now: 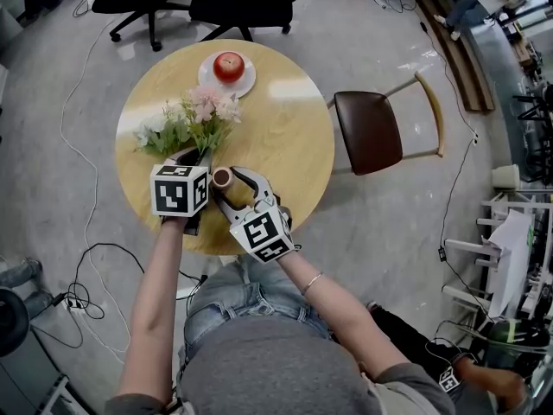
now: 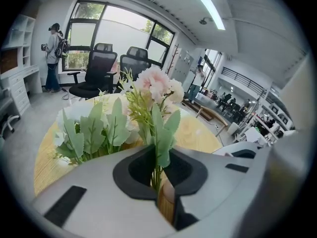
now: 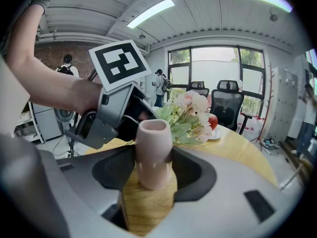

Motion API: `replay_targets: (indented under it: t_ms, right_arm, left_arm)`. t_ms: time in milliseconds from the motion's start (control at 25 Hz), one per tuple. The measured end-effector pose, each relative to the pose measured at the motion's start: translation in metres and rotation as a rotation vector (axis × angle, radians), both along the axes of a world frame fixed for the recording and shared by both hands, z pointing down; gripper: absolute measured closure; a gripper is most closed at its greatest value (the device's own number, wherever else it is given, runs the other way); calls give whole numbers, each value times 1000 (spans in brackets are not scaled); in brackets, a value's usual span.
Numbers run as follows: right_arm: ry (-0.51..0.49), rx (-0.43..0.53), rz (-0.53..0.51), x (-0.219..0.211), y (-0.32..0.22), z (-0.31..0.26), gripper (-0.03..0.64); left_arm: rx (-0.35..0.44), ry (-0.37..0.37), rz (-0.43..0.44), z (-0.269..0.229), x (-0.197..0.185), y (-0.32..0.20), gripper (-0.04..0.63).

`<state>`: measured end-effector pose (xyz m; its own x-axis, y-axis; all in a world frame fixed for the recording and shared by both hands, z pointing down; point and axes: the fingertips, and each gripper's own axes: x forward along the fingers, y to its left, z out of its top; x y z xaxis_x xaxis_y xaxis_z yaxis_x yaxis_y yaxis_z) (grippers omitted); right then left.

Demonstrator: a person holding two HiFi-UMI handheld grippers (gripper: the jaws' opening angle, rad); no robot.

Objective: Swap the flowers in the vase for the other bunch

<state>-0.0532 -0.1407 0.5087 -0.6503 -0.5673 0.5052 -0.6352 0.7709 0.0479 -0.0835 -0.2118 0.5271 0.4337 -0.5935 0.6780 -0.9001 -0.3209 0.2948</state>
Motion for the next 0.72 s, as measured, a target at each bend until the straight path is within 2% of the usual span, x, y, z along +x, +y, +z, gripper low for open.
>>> replay_targets:
  t_ms: [560, 720]
  right_arm:
    - [-3, 6, -3, 1, 1, -1, 377]
    - [-3, 5, -5, 1, 0, -2, 377]
  left_arm:
    - [-5, 16, -37, 1, -3, 5, 537]
    - [6, 48, -64, -4, -5, 7, 525]
